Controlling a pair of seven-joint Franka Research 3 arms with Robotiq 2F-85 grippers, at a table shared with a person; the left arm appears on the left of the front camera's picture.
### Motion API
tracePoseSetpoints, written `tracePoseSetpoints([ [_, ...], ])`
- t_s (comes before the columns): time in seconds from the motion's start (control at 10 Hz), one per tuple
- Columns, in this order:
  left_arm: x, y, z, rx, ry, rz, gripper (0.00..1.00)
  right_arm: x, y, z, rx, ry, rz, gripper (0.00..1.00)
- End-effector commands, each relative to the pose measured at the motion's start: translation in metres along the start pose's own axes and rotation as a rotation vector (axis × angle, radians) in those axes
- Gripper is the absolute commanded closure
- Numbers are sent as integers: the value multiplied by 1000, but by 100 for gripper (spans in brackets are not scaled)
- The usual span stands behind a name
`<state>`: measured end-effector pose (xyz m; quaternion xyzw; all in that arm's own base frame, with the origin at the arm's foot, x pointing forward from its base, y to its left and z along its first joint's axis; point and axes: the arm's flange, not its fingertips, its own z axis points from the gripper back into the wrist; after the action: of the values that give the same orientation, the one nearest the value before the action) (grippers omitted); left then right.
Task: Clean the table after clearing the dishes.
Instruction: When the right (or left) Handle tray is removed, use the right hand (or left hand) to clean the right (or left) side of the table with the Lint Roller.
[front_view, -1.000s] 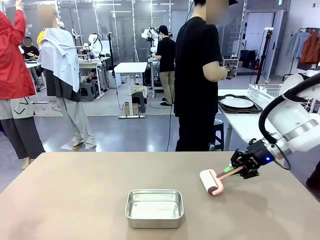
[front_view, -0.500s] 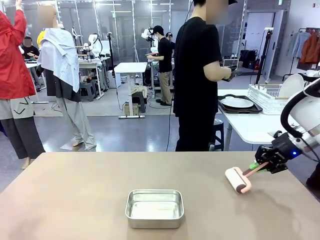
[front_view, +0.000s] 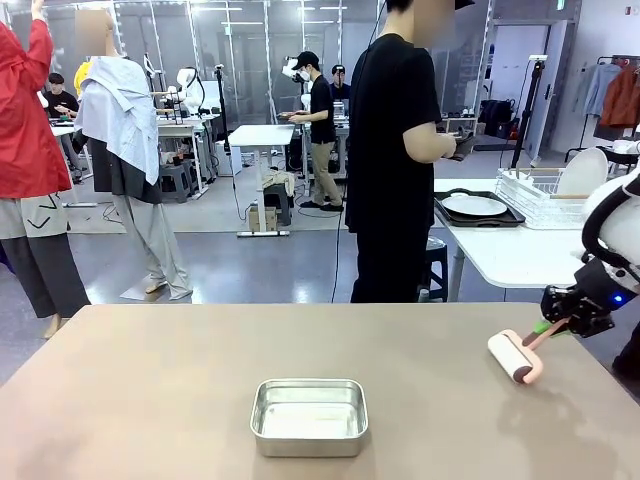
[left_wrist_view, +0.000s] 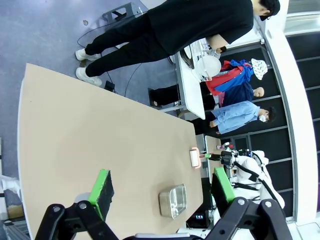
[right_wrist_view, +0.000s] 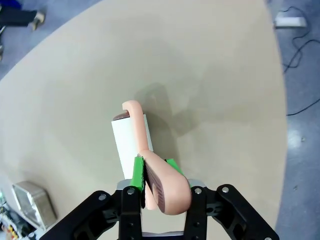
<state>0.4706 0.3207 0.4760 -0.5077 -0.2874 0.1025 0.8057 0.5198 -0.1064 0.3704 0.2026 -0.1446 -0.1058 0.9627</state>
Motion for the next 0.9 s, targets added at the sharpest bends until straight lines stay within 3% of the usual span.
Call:
tracePoseSetpoints([
  [0.0,-1,-1,2,5,1,-8,0,-18,-25,-17,-197,-16,-20,77],
  [0.4,-1,-1,2,5,1,-8,0,-26,22,50,-31,-92,117,77],
  [0.6,-1,-1,2,5,1,-8,0,-32,43,89,-20,-154,165,77],
  [0.8,-1,-1,2,5,1,-8,0,-39,62,114,-22,-139,186,77],
])
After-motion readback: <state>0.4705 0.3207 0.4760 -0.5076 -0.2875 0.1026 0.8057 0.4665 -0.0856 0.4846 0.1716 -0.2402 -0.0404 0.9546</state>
